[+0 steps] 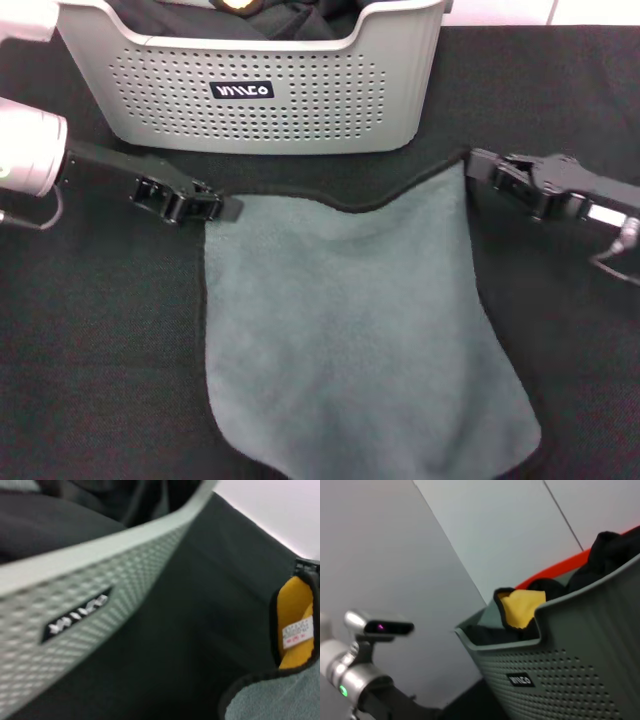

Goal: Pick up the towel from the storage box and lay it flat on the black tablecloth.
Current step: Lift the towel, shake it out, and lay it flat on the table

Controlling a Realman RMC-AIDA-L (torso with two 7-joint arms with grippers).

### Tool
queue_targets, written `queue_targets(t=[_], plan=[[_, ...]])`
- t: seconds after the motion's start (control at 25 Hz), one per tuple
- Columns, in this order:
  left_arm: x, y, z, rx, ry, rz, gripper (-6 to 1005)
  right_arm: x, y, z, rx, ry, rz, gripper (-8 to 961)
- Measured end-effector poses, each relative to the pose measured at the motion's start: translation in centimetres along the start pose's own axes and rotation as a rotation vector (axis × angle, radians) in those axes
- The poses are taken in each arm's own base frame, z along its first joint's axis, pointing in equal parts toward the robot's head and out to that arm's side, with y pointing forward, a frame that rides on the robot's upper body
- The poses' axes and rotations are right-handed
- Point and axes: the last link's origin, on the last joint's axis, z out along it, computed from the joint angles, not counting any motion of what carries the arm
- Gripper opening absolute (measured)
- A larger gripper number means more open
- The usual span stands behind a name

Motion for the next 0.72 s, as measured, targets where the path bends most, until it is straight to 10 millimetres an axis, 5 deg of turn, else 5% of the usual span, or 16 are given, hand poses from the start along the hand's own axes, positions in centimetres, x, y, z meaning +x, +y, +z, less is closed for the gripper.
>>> queue_targets(t=[0.16,0.72], plan=[[0.5,-0.9,-0.4,0.07,0.019,-0.001,13,-0.5,-1.0,2.5,0.057,0.075,-0.069,0],[0.3,-1.9,1.2,0.157,0.0,-0.001,13,0.0,-2.9,3.7,0.19,0.151,-0.073,1]])
